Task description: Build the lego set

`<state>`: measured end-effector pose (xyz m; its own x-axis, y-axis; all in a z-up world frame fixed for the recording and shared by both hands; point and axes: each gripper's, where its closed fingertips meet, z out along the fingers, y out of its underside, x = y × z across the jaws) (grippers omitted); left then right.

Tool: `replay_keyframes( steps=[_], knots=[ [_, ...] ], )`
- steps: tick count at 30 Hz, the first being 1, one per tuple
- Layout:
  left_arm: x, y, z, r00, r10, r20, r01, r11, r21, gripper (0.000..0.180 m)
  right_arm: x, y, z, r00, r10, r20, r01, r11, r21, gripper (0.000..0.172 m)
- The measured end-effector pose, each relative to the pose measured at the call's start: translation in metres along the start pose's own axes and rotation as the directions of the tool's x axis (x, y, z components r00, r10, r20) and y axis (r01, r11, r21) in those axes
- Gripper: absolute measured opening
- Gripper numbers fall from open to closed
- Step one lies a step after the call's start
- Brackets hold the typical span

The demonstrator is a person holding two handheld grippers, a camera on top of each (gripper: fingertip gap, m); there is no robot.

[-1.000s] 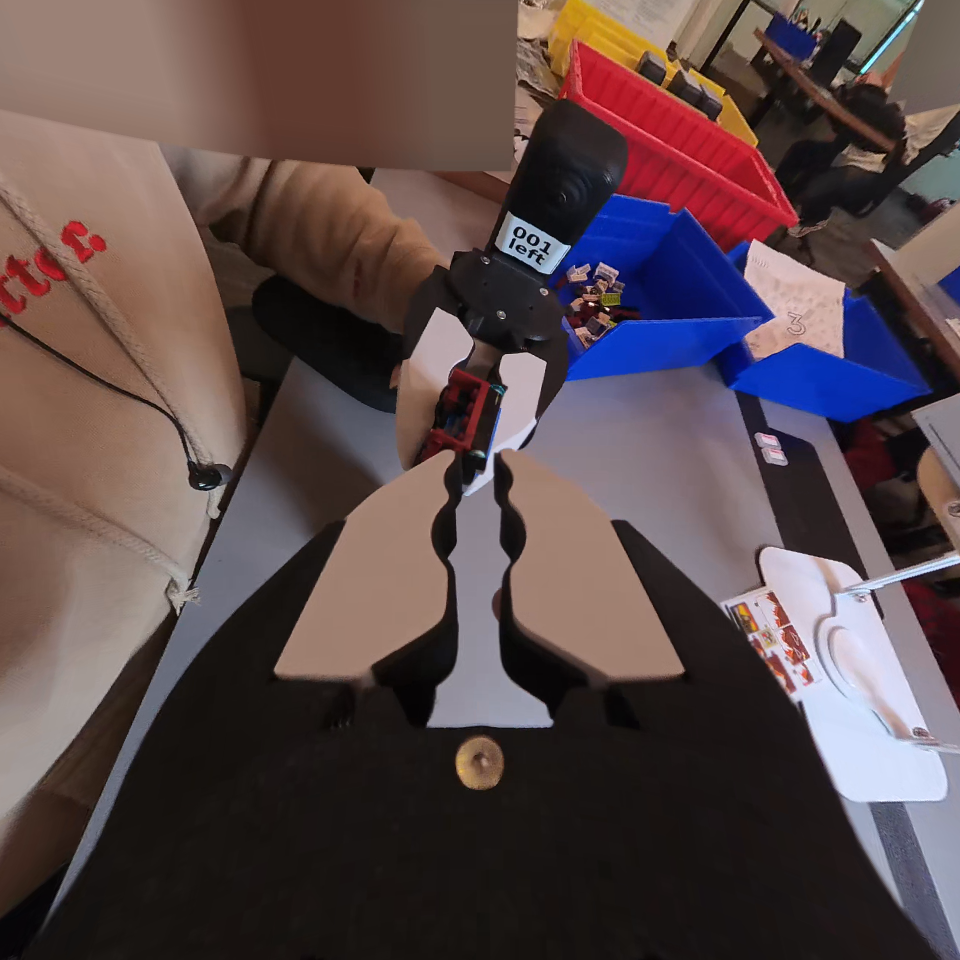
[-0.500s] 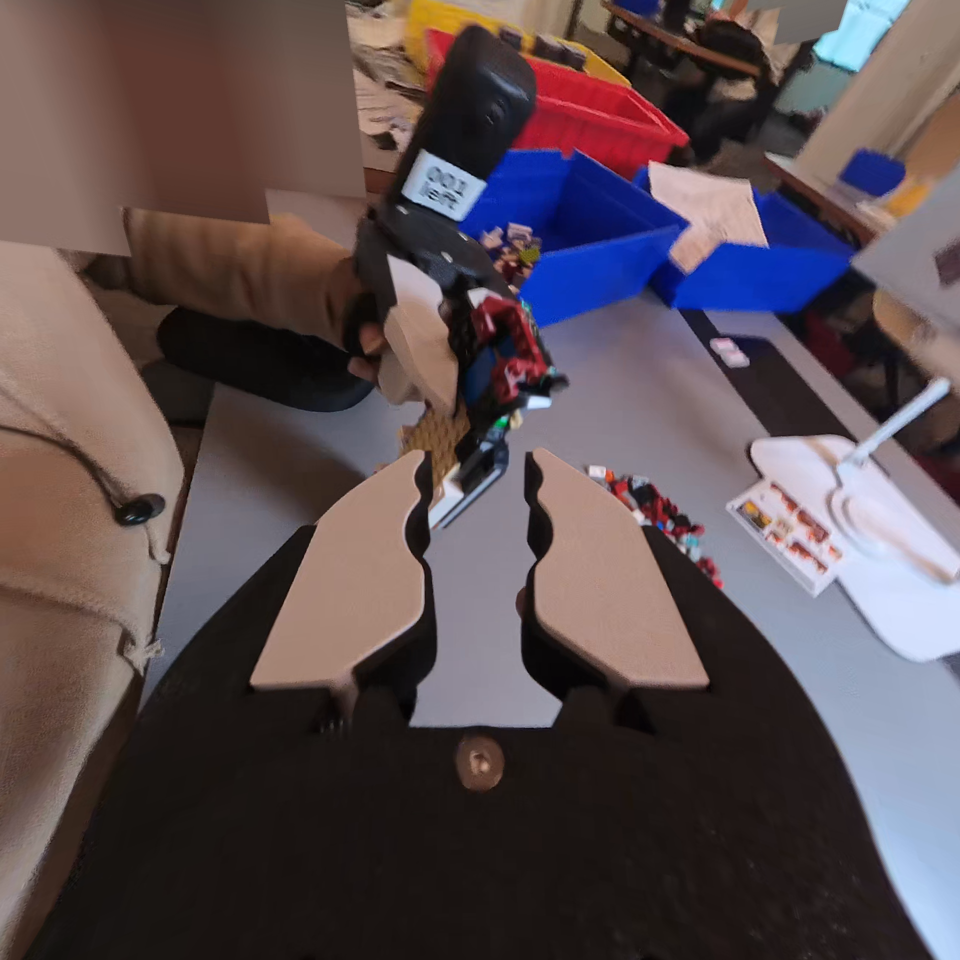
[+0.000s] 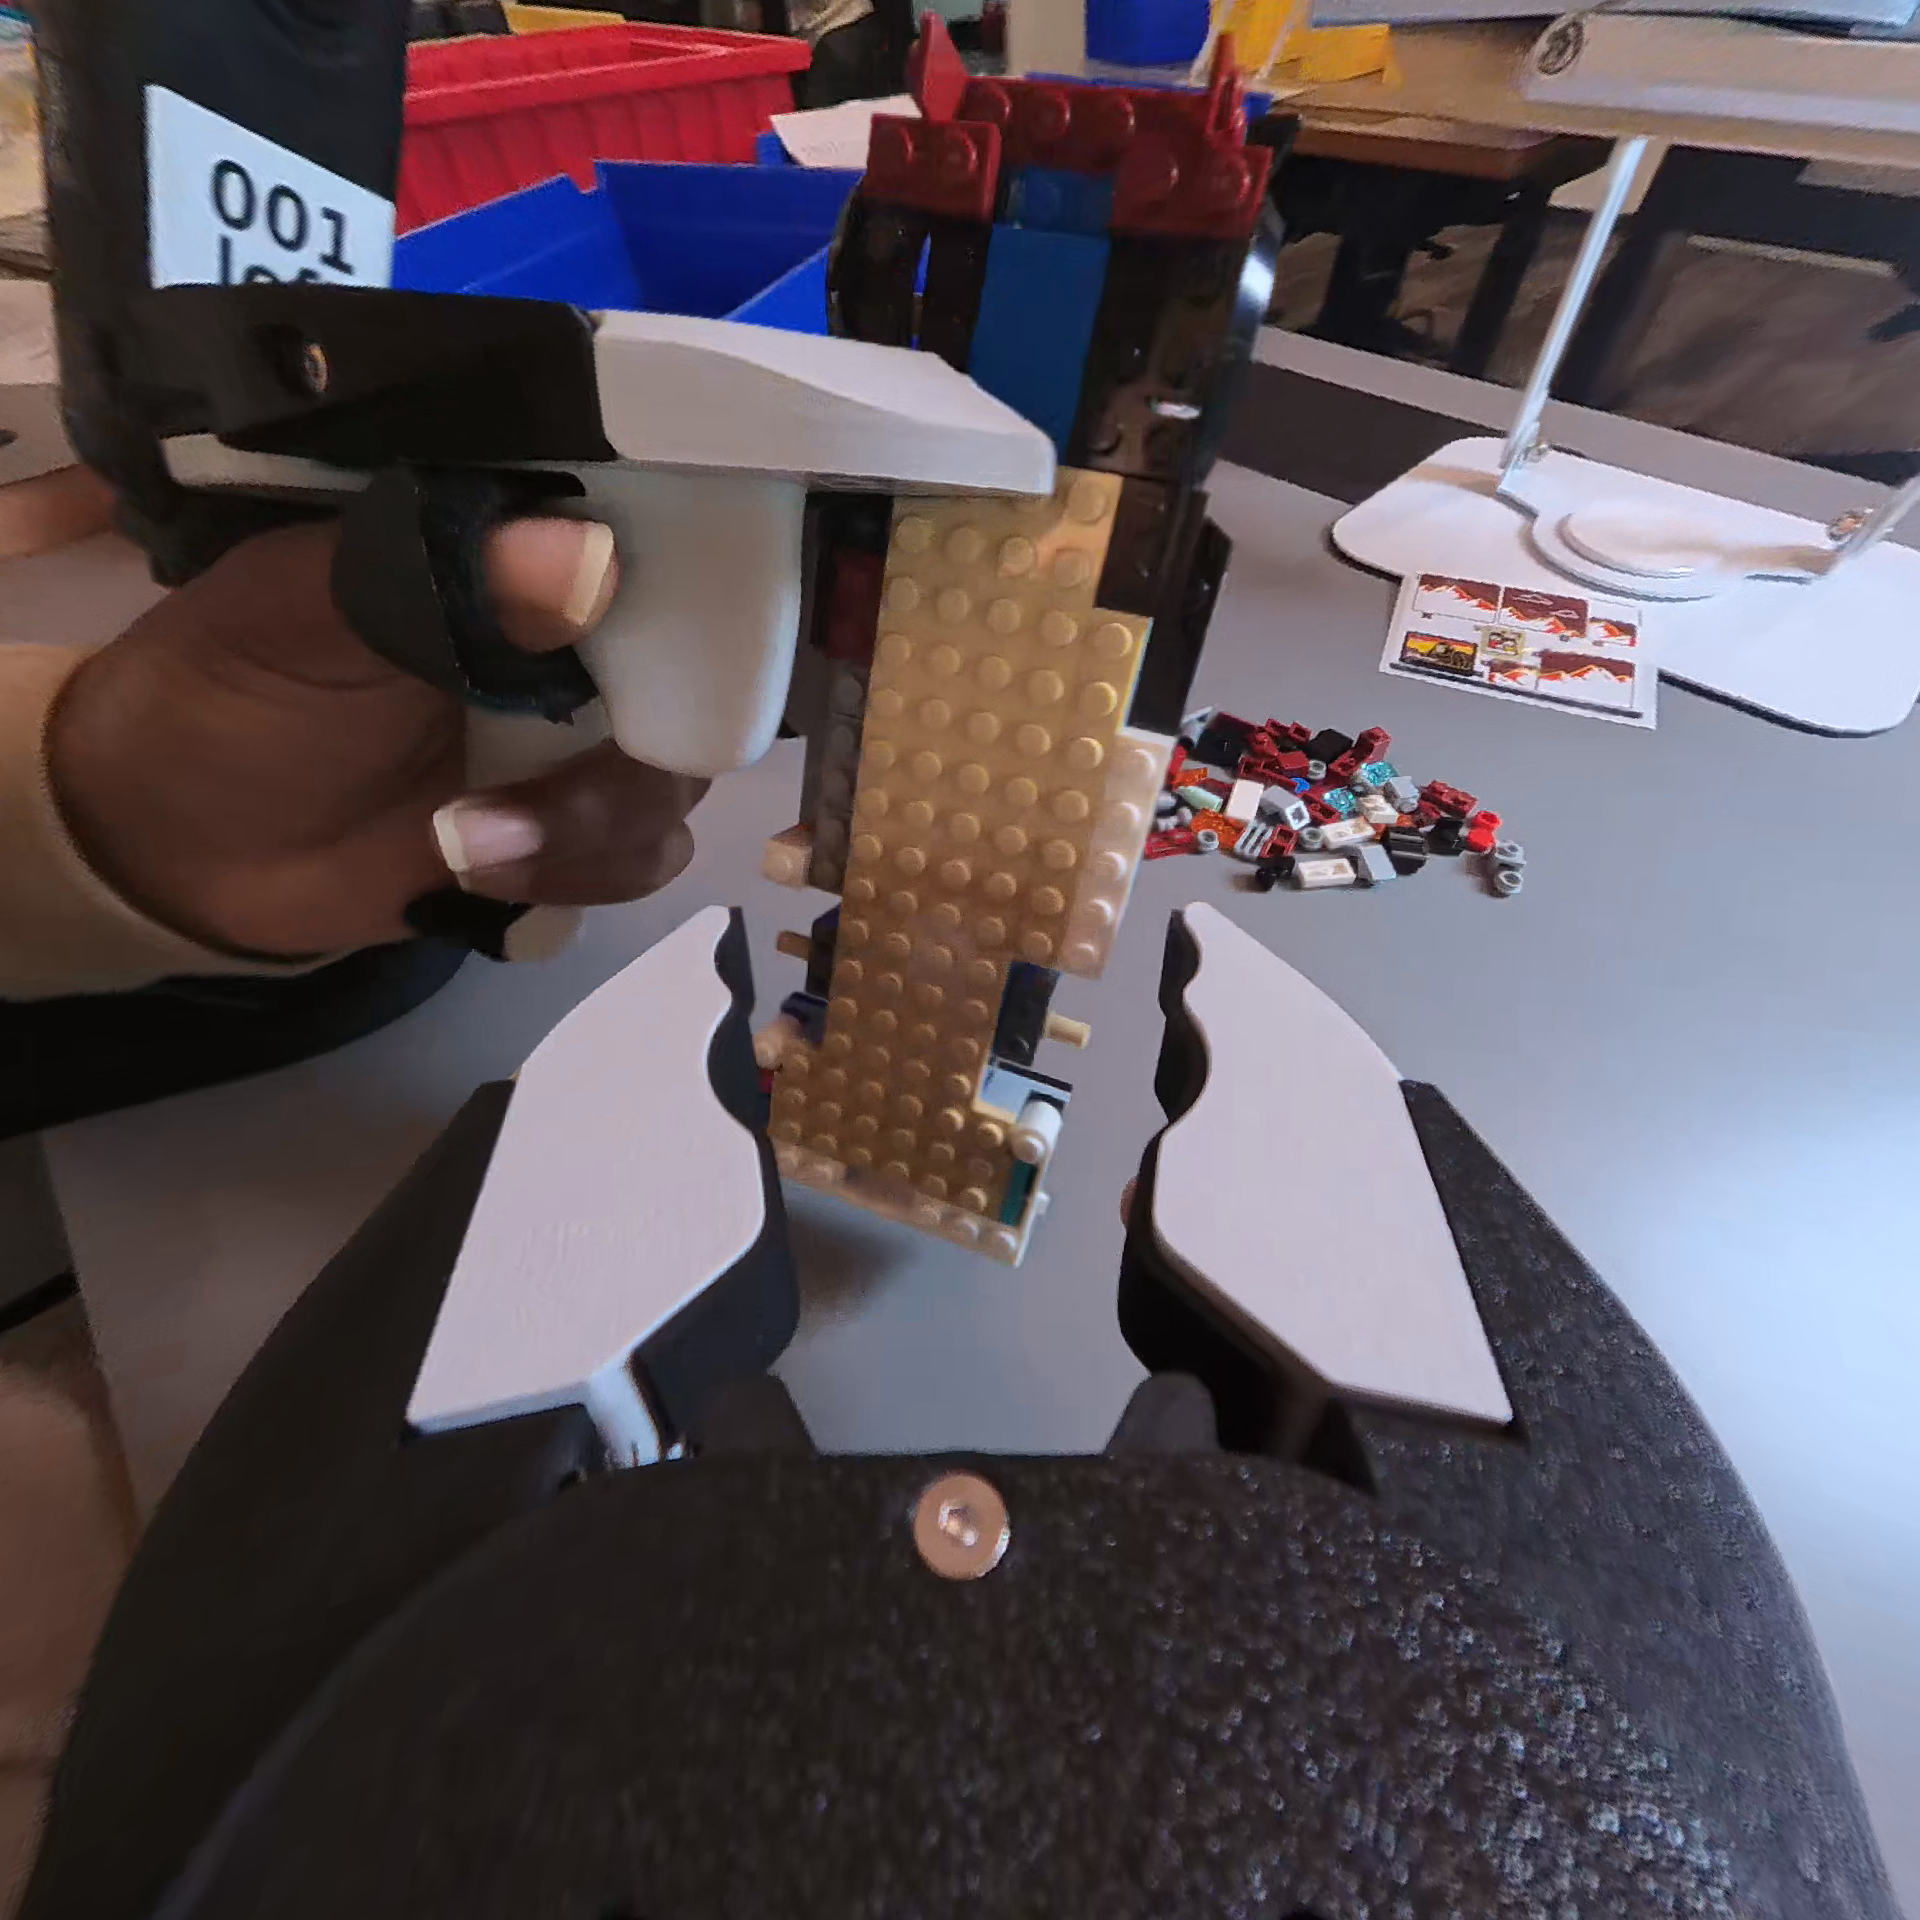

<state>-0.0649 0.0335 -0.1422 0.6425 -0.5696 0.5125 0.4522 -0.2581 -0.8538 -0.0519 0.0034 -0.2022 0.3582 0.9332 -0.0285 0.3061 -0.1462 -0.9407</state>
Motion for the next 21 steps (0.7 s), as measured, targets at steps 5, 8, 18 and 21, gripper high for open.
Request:
replay_keyframes(
  steps=[5,8,18,21],
  knots=[
    [0.003,-0.004,-0.003,0.999,0.005,0.039,-0.008,0.998,0.069,0.024,0.0,-0.007,0.017,0.993,-0.059,-0.1,0.06,0.998,0.007,0.078],
    [0.0,-0.01,-0.008,0.998,0.009,0.066,-0.016,0.994,0.11,0.025,0.001,-0.013,0.022,0.984,-0.121,-0.129,0.122,0.993,0.0,0.078],
    [-0.004,-0.015,-0.013,0.997,0.007,0.082,-0.018,0.99,0.142,0.024,0.002,-0.019,0.034,0.962,-0.21,-0.174,0.209,0.978,-0.025,0.081],
    [-0.003,-0.013,-0.013,0.997,0.03,0.064,-0.037,0.993,0.109,0.026,0.003,-0.017,0.032,0.97,-0.22,-0.107,0.216,0.975,-0.047,0.08]
  ],
)
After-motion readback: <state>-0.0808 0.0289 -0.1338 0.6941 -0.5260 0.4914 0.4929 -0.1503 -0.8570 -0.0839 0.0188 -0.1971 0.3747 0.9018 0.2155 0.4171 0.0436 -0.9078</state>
